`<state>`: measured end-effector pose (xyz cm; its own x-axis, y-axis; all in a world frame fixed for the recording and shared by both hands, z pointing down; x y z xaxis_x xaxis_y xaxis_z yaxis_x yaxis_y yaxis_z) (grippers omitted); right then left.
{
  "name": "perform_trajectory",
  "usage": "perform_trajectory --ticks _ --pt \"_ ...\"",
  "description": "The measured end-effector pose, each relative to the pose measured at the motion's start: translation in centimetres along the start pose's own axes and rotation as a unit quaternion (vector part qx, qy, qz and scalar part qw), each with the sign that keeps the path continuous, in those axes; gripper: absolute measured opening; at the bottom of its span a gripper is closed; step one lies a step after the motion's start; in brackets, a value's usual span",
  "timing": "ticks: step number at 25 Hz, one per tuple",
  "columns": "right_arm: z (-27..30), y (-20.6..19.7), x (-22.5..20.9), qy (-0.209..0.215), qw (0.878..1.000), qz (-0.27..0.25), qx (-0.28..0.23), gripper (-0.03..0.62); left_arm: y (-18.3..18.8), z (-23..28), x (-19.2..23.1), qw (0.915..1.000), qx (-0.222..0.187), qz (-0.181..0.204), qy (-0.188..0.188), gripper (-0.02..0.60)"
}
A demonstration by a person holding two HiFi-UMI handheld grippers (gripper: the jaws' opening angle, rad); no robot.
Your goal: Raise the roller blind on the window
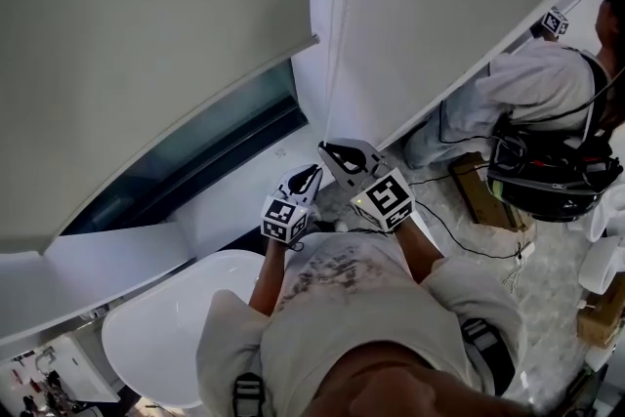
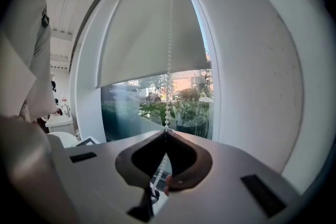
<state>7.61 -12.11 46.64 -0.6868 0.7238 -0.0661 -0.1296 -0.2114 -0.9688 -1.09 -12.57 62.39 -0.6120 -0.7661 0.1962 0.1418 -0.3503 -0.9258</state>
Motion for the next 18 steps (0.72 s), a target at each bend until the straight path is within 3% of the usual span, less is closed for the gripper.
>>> perform_trajectory --ticks 5,13,18 --pt "-0.2 0.0 -0.1 -0.003 1.000 0.000 -0.002 0.061 5.0 -2.1 -0.4 0.9993 -0.036 0.011 -0.008 0.085" --pt "-0.2 0.0 -0.2 -0.003 1.000 -0.001 -0.004 0.061 16.2 -6.4 -1.1 0.9911 -0.125 0.028 -0.036 0.098" --pt "-0.3 0.1 -0.2 0.000 1.000 0.001 -0.008 0.061 21.1 -7.3 -2.4 0.9865 -0.135 0.080 -0.048 0.101"
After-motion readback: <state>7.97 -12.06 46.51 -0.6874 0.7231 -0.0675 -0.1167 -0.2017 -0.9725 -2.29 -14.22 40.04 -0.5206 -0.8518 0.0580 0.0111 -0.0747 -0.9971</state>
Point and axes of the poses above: the fingertips, and each gripper's own axes: z forward along the fingers, x to its left, y out of its top, the point moved 6 cm from there along -z, backward along the fingers, and after that the axes turned 14 degrees about y, right-handed, at the moved point
